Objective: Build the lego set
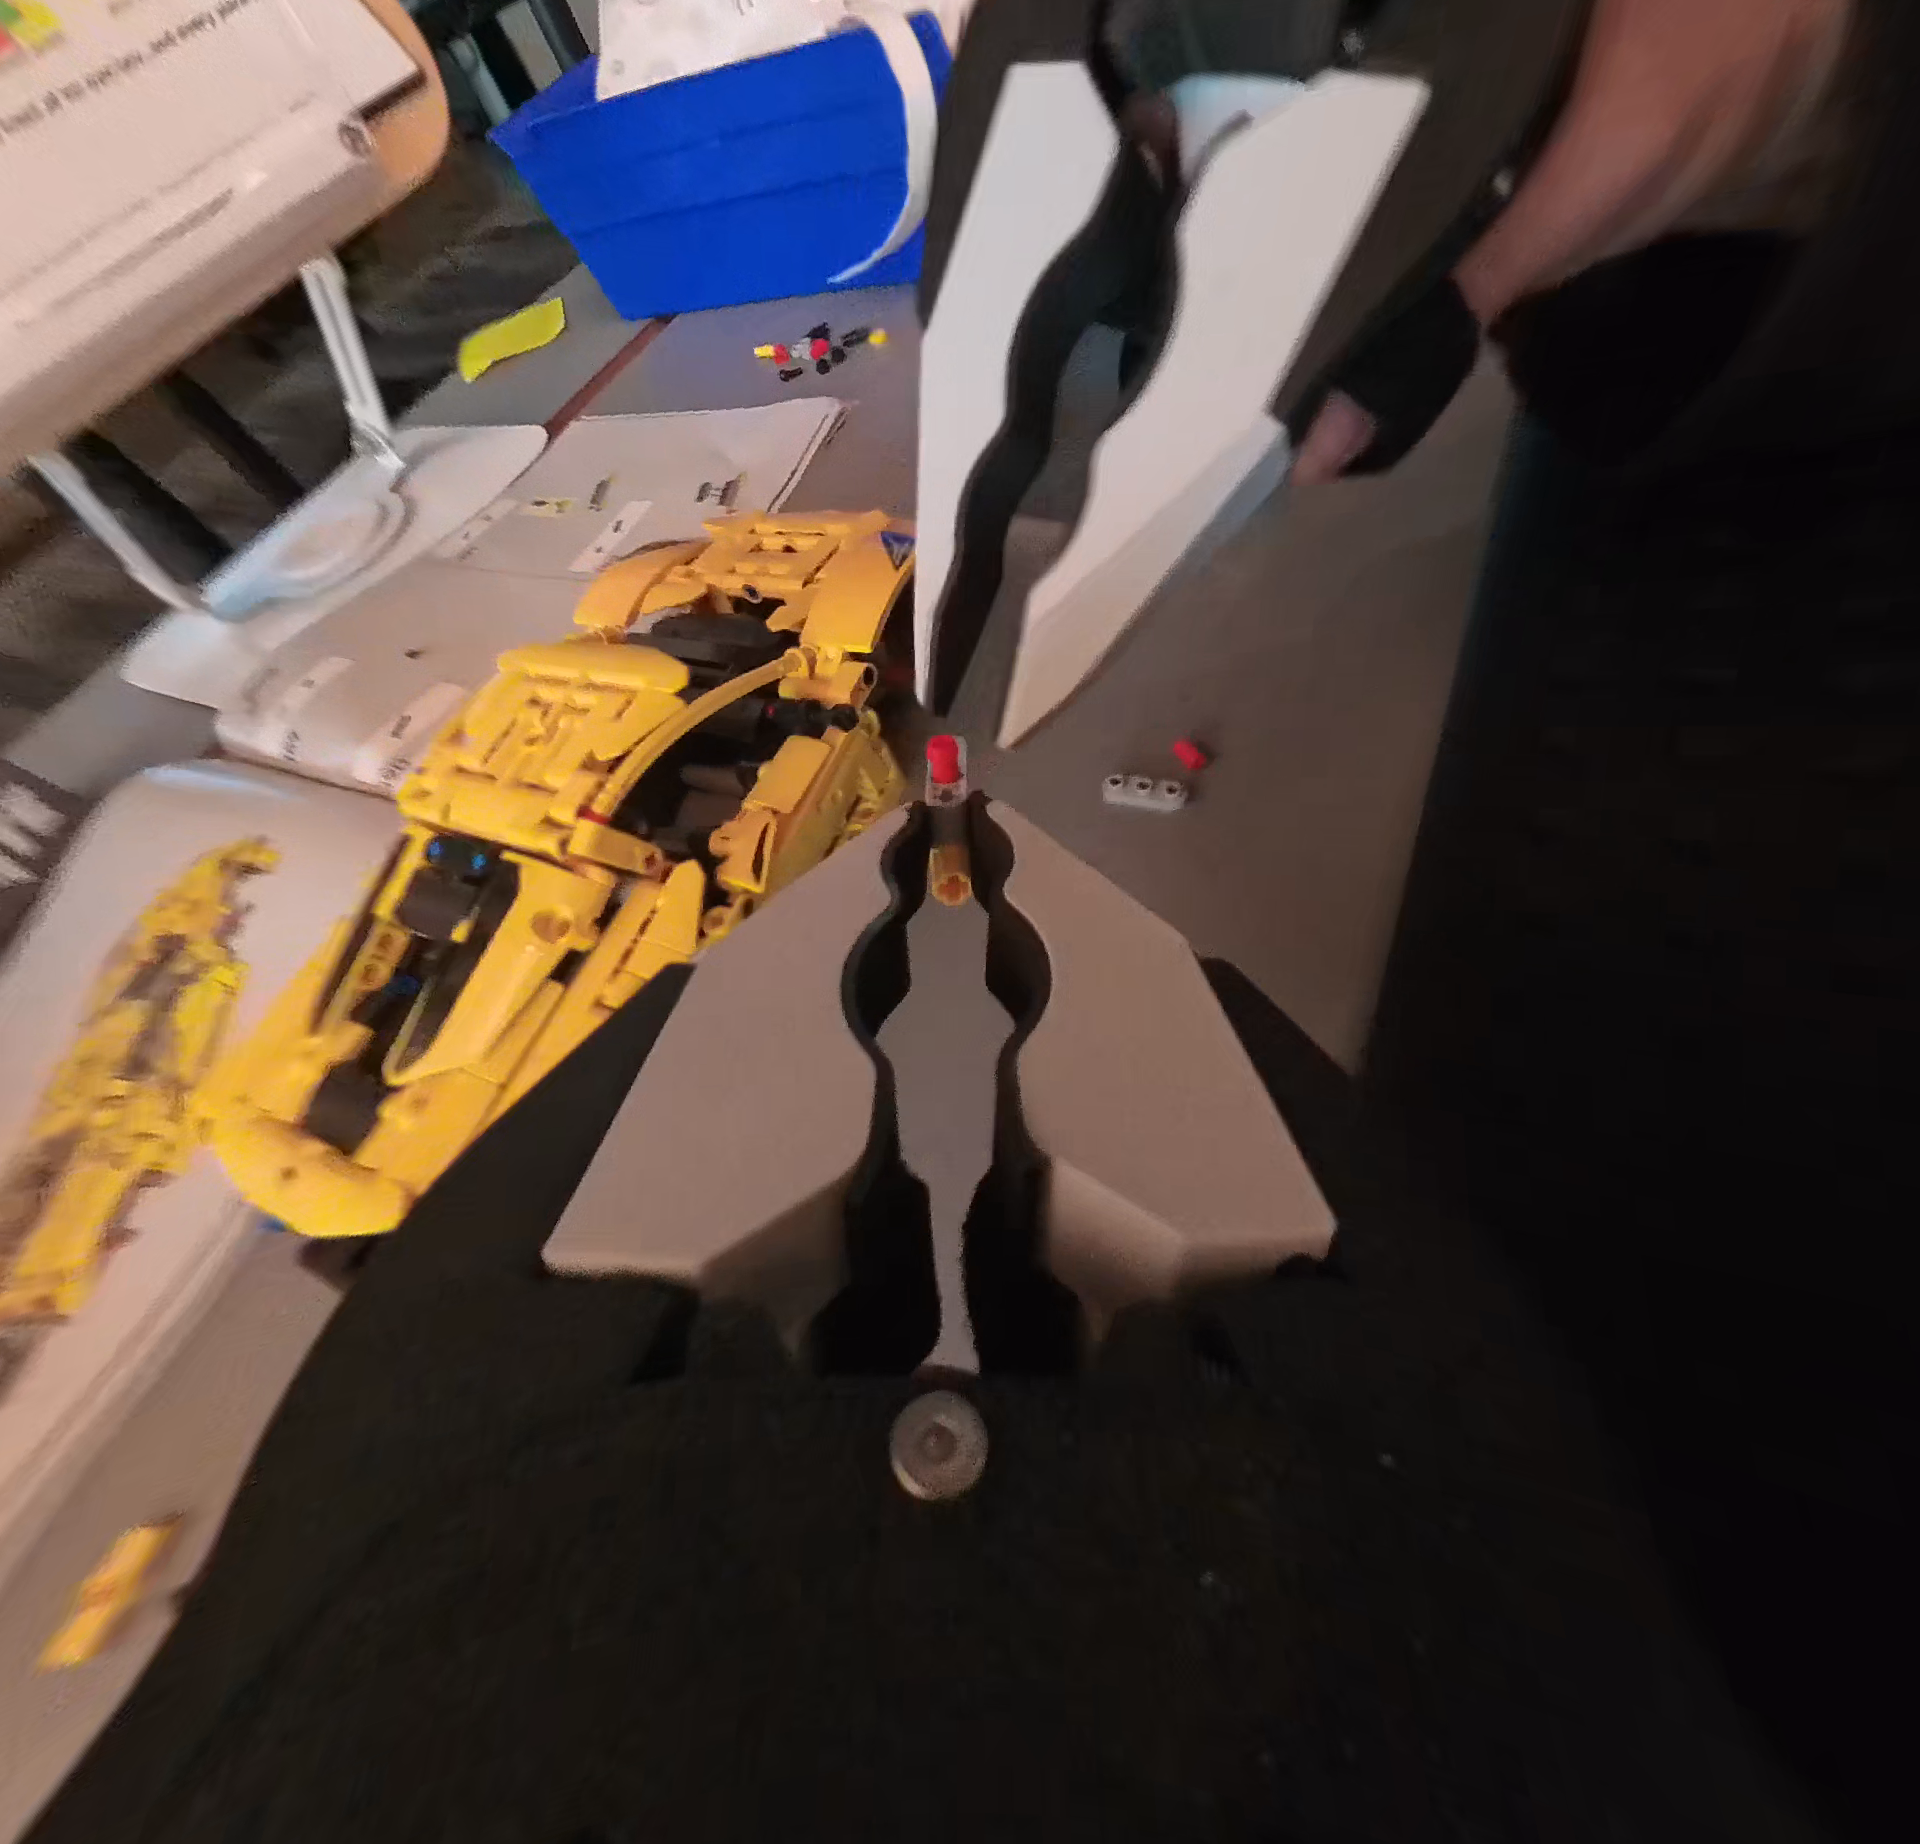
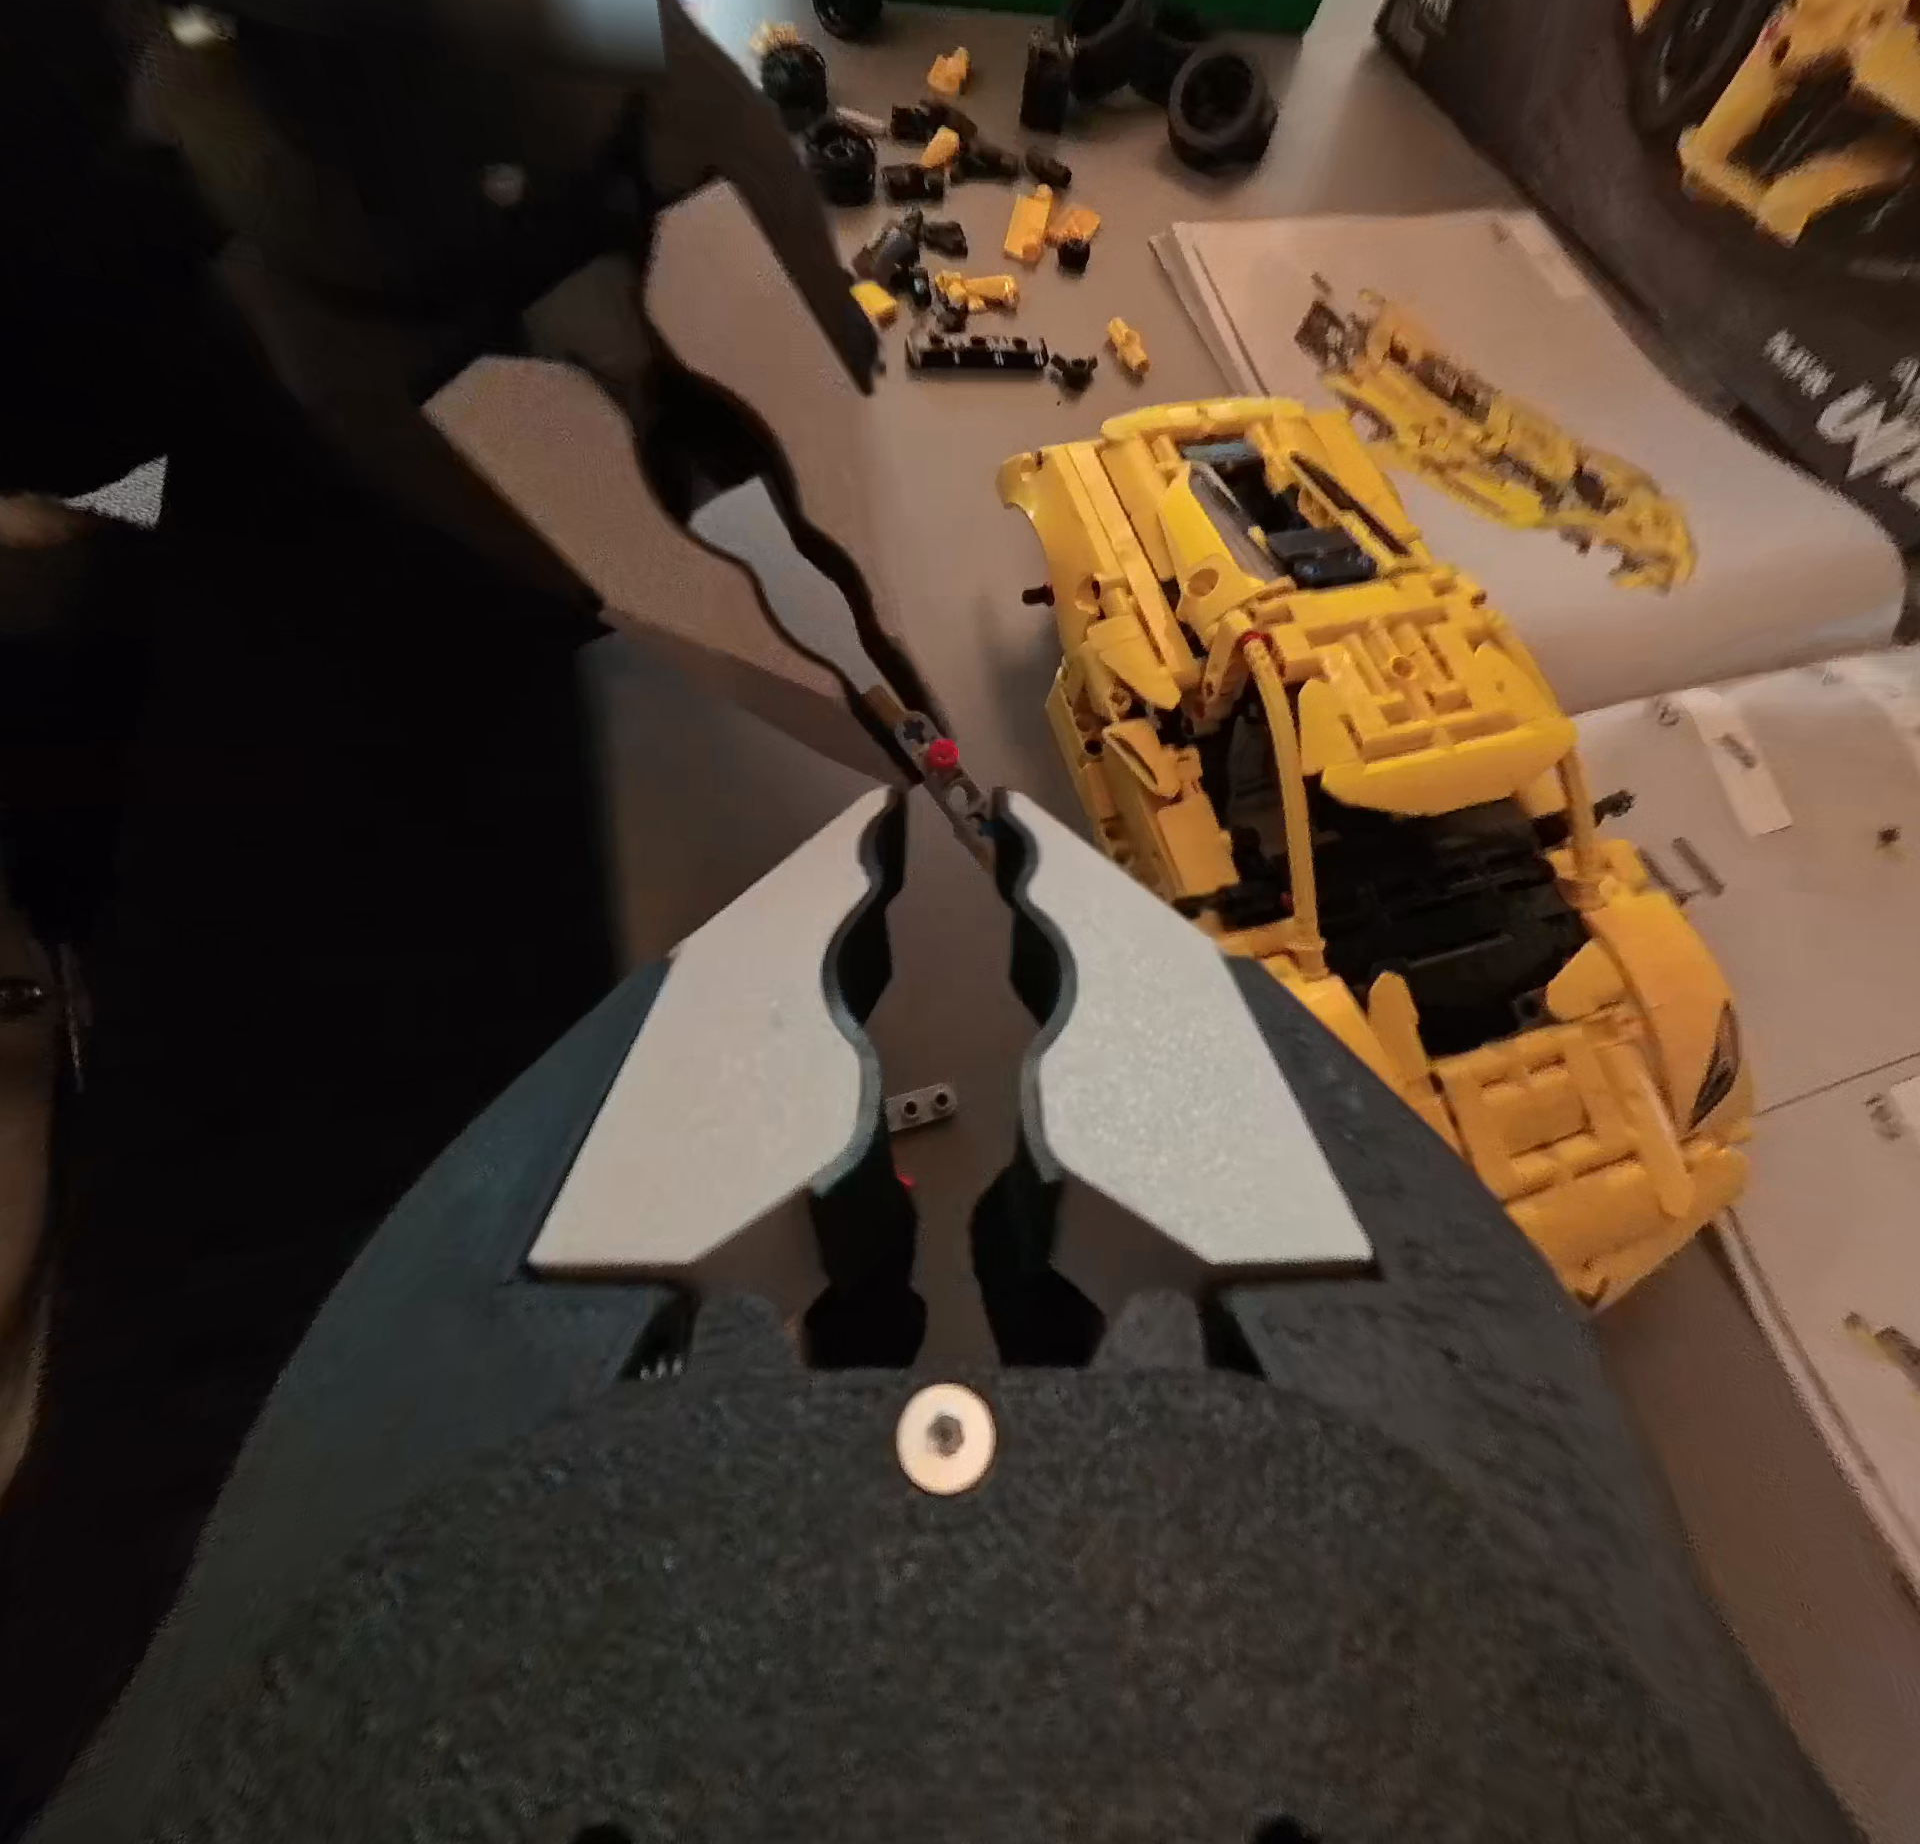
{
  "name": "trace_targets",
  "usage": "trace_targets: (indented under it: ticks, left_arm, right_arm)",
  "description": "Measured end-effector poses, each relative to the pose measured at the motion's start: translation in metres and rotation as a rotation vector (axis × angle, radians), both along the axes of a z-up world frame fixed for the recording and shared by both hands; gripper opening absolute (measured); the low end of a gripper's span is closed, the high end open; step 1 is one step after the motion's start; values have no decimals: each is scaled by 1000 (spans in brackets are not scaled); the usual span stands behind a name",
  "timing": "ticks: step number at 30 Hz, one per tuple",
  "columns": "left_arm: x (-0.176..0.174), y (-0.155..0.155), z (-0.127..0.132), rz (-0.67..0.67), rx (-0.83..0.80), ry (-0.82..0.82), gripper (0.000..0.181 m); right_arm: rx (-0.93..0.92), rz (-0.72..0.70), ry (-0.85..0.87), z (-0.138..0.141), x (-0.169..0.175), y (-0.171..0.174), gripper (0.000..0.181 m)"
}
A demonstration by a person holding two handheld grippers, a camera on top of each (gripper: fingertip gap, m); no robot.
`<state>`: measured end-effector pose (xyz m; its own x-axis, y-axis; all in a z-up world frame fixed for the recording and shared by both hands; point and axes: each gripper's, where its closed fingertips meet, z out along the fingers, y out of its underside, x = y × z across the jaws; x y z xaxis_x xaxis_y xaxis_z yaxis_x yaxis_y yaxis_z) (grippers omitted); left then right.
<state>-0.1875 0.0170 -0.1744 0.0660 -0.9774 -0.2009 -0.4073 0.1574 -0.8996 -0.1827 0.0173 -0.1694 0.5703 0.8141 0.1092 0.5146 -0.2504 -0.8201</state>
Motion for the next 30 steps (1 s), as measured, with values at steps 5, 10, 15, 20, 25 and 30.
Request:
trace_targets:
  ticks: [5,10,15,20,25,30]
  left_arm:
    - [-7,5,15,-32,-492,-164,7]
    - [-13,1,25,-127,-880,-266,7]
    - [-13,-5,20,-166,-973,-234,6]
    - [-13,-9,17,-179,-971,-206,6]
    - [-12,-10,16,-183,-968,-195,6]
    - [-14,-11,19,-200,-989,-208,6]
  right_arm:
    - [242,74,-118,10,-9,-4,47]
    - [411,145,-292,9,-20,1,42]
    - [410,195,-257,15,-26,4,32]
    - [411,208,-286,10,-27,2,24]
    - [398,215,-283,9,-27,0,21]
    - [409,215,-291,11,-27,0,17]
